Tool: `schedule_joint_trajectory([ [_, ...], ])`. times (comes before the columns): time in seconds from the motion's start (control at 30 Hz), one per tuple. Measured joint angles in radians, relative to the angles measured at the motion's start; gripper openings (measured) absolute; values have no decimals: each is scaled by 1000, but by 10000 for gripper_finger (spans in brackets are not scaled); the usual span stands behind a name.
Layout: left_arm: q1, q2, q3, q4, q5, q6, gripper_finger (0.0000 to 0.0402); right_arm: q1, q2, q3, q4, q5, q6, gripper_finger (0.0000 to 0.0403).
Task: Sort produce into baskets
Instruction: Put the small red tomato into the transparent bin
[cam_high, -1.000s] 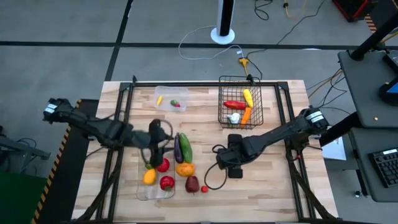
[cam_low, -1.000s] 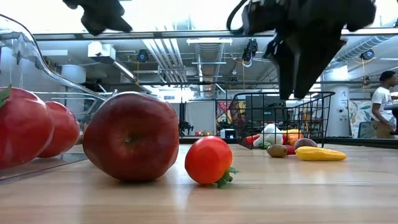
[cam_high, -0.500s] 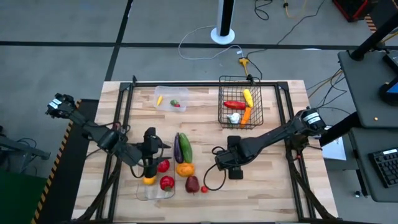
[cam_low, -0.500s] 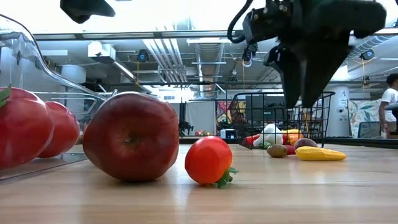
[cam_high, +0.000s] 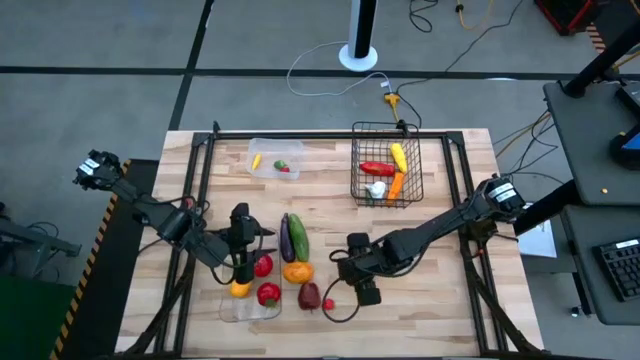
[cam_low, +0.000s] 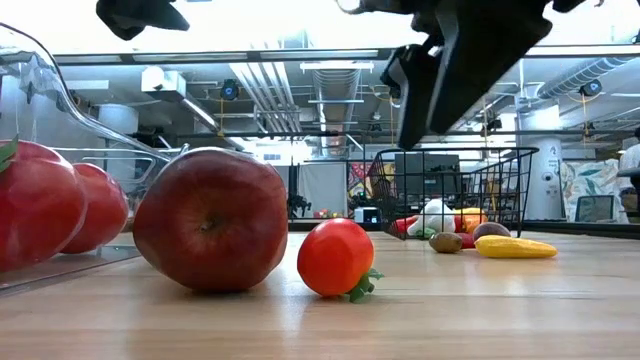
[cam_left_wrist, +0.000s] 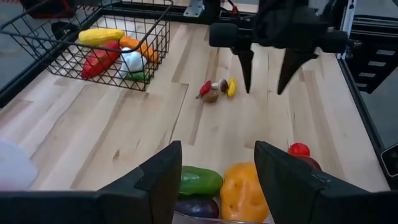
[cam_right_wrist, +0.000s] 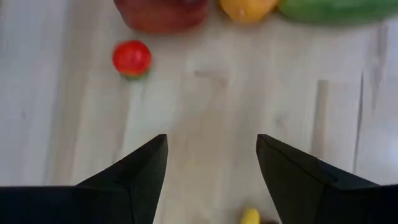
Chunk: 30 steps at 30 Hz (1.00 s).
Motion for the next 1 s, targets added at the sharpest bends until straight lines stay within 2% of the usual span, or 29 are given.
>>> schedule_joint_trajectory([
  [0.27, 0, 38, 0, 16, -2, -13, 184, 13, 9, -2, 122, 58, -16, 268],
  [0.5, 0, 48, 0, 34, -2, -38, 184, 27, 64, -3, 226, 48, -5, 284],
  [1.0, -14, 43, 0, 27, -1, -29, 184, 76, 269, 63, 339, -38, 75, 269],
])
